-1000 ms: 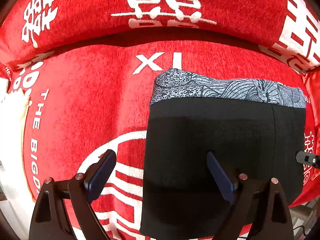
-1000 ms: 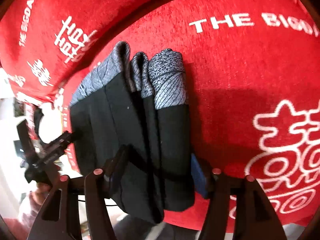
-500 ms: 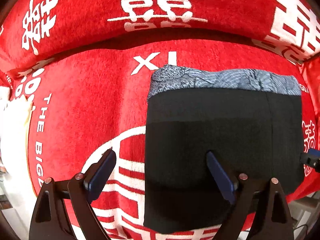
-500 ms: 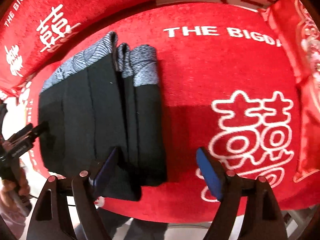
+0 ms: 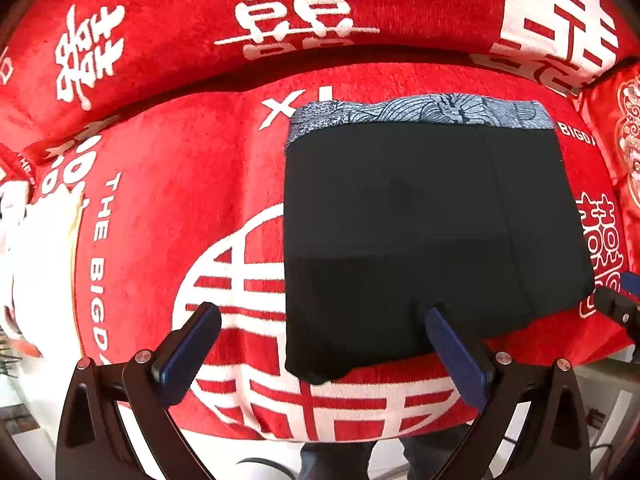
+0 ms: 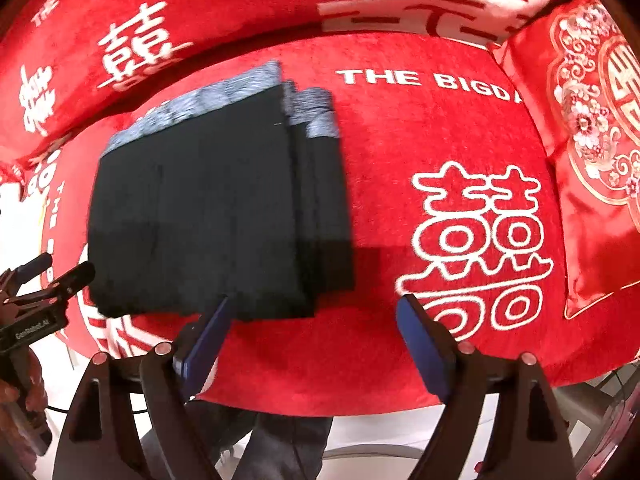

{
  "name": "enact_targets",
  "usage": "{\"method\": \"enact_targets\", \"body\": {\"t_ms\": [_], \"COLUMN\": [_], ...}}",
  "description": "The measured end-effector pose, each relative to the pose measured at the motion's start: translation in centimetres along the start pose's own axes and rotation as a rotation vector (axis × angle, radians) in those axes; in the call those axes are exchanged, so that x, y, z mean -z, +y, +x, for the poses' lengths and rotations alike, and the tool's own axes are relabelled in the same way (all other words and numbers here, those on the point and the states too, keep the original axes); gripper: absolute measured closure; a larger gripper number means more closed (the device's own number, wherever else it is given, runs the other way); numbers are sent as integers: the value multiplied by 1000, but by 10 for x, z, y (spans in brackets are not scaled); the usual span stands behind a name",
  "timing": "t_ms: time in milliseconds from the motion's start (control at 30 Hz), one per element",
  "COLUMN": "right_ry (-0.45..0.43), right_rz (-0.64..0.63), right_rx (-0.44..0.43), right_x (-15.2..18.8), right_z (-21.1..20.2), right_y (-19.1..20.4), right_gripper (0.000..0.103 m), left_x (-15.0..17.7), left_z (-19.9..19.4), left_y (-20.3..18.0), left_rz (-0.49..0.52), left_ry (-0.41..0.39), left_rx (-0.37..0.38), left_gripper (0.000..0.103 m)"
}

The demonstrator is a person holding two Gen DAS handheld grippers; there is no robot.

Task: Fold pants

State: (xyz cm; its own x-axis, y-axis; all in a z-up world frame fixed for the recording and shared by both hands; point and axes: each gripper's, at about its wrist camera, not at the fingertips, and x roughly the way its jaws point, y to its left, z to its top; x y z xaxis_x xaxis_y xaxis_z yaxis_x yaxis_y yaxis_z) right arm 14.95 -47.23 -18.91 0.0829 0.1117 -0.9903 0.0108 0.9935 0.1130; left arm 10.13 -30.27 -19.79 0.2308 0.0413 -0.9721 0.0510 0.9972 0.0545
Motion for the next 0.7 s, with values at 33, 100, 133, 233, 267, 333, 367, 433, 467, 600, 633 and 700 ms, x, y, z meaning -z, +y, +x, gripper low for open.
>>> {"method": "enact_targets", "body": {"t_ms": [33,100,133,233,267,333,367,433,467,600,633,700], "right_ry": [-4,-5,-3,5,4,-2,-4,-2,2,10,11,14], "right_rz": [-6,-20,-24,-40,-39,-33,-31,-30,-31,-31,-30,-29], "right_rx": [-7,-20,-21,-22,-21,-23,-24,-23,-20,-17,-16,-16], "right_x": [2,1,-1,-3,-2,-3,-3,-3,-4,-4,-5,-5], "right_z": [-2,-2,0,2,2,1,0,0,0,2,3,3], "right_y": [5,16,22,31,32,33,33,33,34,35,35,34], "right_gripper": [17,17,17,17,17,17,17,17,17,17,17,17], "left_x": [2,4,5,7,7,8,8,8,8,7,7,8], "left_z": [-2,-4,-5,-6,-6,-6,-6,-6,-5,-3,-2,-1], "left_y": [-1,-2,-2,-1,-1,-1,-1,-2,-2,-2,-3,-3], "left_rz": [-5,-15,-18,-29,-31,-31,-30,-25,-23,-28,-27,-27], "left_ry": [1,2,3,8,10,10,10,13,18,39,43,48], "left_rx": [-3,-3,0,0,3,1,-3,-9,-12,-5,-5,-2], "left_gripper": [0,0,0,0,0,0,0,0,0,0,0,0]}}
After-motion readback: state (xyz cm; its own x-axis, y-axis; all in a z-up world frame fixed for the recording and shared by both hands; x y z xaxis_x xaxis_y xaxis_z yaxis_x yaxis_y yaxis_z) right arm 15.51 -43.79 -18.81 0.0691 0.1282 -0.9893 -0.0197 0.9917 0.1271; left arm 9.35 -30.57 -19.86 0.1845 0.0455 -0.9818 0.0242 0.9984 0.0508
